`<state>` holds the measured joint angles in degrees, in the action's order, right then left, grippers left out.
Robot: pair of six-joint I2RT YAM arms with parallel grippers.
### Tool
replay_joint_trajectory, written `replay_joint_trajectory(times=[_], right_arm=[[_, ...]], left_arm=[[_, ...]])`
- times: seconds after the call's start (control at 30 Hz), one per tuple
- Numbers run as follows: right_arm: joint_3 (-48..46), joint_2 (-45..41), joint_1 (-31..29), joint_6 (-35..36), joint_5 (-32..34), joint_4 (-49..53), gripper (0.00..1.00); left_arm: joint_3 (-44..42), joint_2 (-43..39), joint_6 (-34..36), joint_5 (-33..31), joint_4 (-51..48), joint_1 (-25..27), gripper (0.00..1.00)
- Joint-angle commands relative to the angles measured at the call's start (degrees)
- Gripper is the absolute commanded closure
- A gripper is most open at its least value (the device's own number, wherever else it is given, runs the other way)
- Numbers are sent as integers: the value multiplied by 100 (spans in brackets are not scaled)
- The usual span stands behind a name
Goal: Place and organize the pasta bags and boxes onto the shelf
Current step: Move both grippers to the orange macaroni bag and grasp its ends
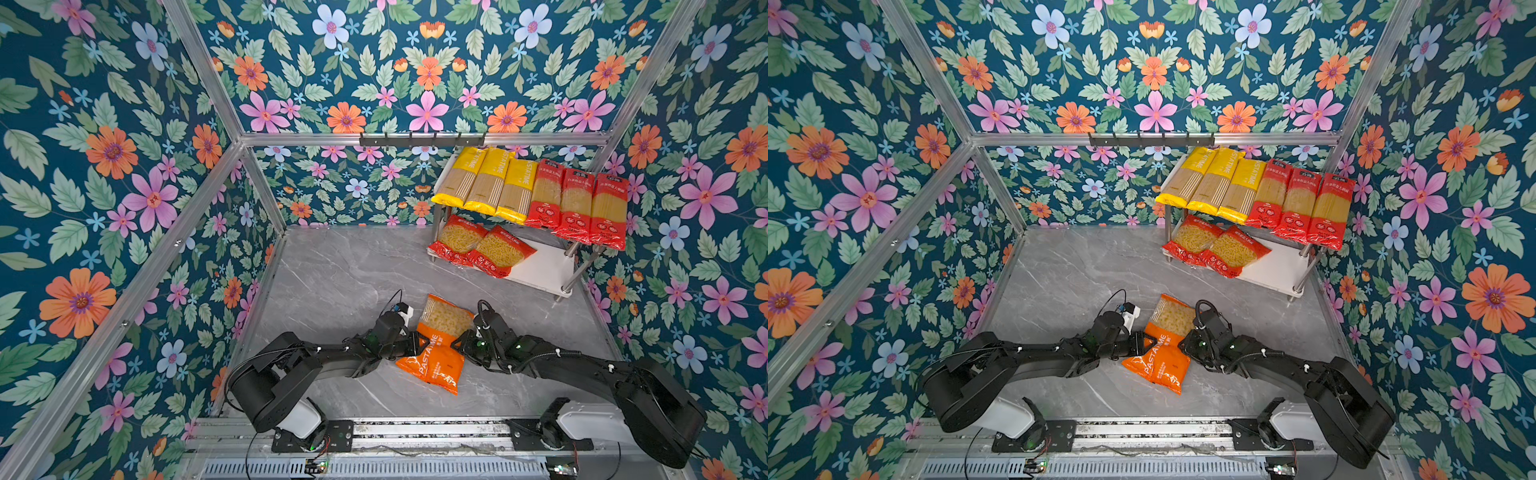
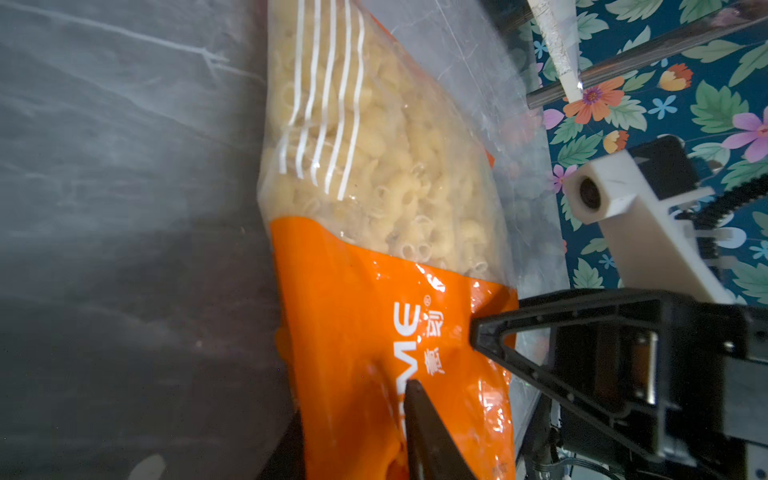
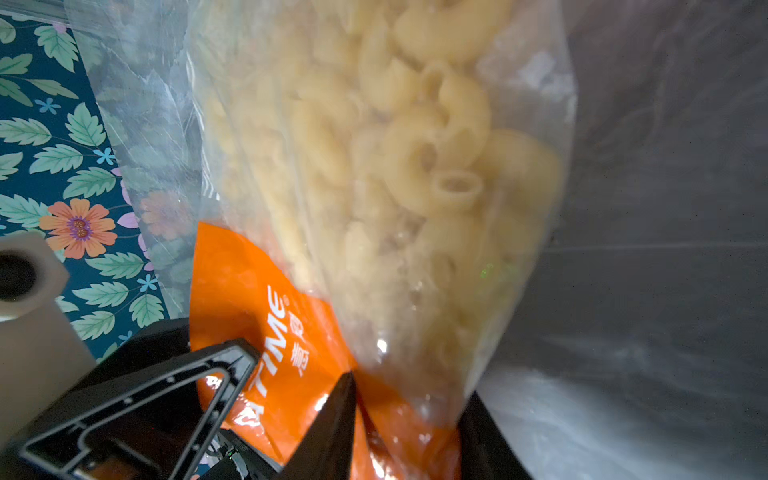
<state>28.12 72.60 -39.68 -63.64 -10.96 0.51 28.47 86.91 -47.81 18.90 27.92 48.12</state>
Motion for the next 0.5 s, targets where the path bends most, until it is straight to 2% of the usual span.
replay_joint_trajectory(times=[0.0, 0.17, 0.47], right_arm=[[17, -22, -7, 95, -80, -417, 68], [-34, -255, 44, 278, -125, -528, 77], [190, -896, 250, 710, -354, 32, 89]], left_arm=[[103, 65, 11, 149, 597, 13, 70], [311, 102, 30, 180, 662, 96, 78], [685, -239, 399, -222, 322, 348, 90]])
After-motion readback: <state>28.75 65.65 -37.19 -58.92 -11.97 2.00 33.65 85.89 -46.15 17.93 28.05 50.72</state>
